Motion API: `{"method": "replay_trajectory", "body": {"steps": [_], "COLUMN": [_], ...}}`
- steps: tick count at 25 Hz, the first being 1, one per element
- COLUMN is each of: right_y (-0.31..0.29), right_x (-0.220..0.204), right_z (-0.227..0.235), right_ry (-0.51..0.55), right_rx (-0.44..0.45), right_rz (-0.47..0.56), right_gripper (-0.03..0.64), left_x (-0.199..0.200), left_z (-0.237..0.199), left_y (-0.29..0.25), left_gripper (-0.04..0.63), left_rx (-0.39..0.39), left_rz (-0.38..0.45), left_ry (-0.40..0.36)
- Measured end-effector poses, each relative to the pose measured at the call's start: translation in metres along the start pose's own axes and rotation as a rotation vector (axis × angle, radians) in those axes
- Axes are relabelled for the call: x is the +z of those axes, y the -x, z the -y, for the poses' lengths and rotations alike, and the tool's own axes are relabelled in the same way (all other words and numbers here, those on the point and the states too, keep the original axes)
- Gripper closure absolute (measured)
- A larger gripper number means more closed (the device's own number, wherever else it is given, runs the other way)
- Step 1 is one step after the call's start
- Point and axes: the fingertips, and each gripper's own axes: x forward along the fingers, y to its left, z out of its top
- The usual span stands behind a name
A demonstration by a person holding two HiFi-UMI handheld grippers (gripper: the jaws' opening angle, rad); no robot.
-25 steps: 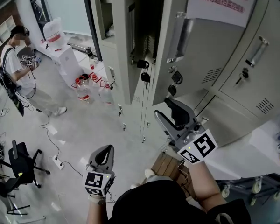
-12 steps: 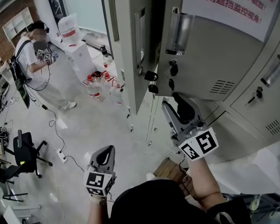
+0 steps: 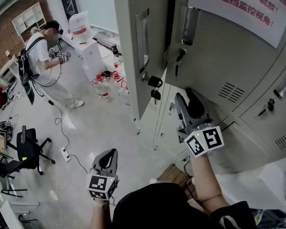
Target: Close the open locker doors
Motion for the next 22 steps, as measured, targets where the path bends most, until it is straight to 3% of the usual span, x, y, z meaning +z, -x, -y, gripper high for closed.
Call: {"method": "replay_trajectory", "body": {"steps": [10, 22], "right_y": [-0.016, -0.025], "right_x": [-0.008, -0.002], "right_z": [0.032, 0.031], "right_ry": [-0.007, -0.032], "right_rx": [-0.059, -0.063], "right_rz": [-0.015, -0.002], "right_gripper": [0.451, 0.457], "left_x": [-0.003, -0.016], "left_z": [-0.002, -0.003], "left_y": [-0.001, 0.006], "left_gripper": [0.577, 0.577], "left_rx": [0.083, 0.145], "left_rz": [-0.008, -0.017], "left_ry": [0.033, 0.076]}}
